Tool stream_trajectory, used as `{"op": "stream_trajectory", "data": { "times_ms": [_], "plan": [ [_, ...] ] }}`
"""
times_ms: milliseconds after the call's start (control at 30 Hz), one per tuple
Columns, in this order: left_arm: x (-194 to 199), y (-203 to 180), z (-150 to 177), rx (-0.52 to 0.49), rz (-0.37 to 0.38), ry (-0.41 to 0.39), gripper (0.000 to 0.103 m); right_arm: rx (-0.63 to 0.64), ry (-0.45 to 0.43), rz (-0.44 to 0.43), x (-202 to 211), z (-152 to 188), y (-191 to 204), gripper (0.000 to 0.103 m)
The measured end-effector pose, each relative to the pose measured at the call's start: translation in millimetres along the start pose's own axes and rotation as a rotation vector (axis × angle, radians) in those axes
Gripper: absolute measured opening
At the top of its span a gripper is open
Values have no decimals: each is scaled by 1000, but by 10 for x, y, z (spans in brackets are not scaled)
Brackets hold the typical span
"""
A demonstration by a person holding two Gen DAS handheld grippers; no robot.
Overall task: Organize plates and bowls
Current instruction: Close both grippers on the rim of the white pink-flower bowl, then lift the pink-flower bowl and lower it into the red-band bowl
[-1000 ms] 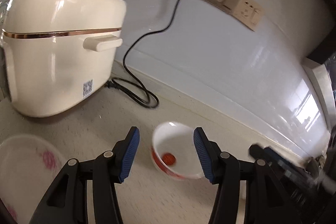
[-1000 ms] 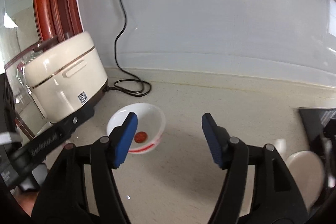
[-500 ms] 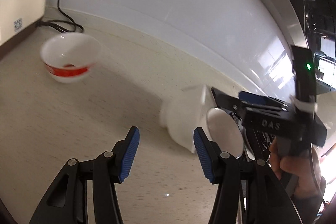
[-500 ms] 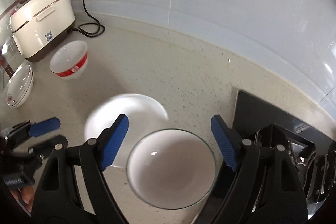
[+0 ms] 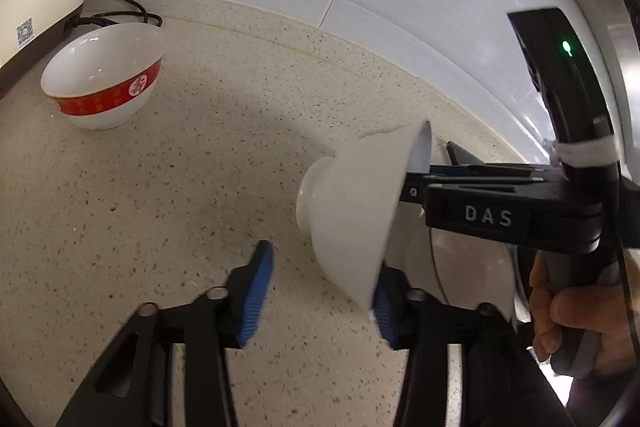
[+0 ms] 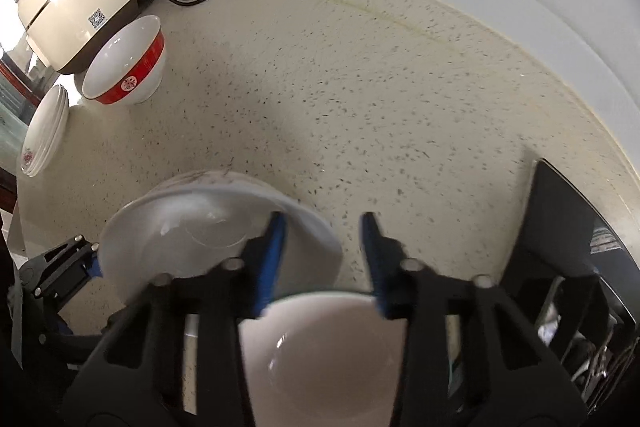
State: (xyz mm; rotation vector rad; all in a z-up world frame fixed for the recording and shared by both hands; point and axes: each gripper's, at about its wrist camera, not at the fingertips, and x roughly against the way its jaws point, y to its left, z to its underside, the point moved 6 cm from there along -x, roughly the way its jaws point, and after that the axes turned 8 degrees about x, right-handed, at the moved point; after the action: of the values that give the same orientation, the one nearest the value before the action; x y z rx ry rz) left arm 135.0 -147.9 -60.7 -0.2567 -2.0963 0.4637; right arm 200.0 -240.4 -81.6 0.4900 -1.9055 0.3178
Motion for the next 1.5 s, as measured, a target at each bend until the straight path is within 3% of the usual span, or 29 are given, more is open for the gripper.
{"op": "stream_trajectory", "data": {
  "times_ms": [67,233,467,800,1000,1200,1500],
  "plan": [
    [-48,-17,-34,-16,-21,-4,20,10,-4,-29,-35,-48,46,29],
    [-113,75,-141,-14,-53,-29,15,15,-20,-23,-29,-139,101,25],
    [-33,361,-371,25,-28,-55,7,-4,-48,-55,-60,-244,303,25],
    [415,586,-851,47,33,-127,5,-19,-170,-93,404,-605,649,25],
    [718,873,-1284,68,9,-201,5,5,-223,-103,586,-998,1044,25],
    [662,1235,-1493,97,-24,-181,5,-50,-220,-180,354,-1276,1214,25],
    [480,1568,-1581,120,-48,-122,5,-100,-178,-190,-50,-1495,1315,25]
  ]
}}
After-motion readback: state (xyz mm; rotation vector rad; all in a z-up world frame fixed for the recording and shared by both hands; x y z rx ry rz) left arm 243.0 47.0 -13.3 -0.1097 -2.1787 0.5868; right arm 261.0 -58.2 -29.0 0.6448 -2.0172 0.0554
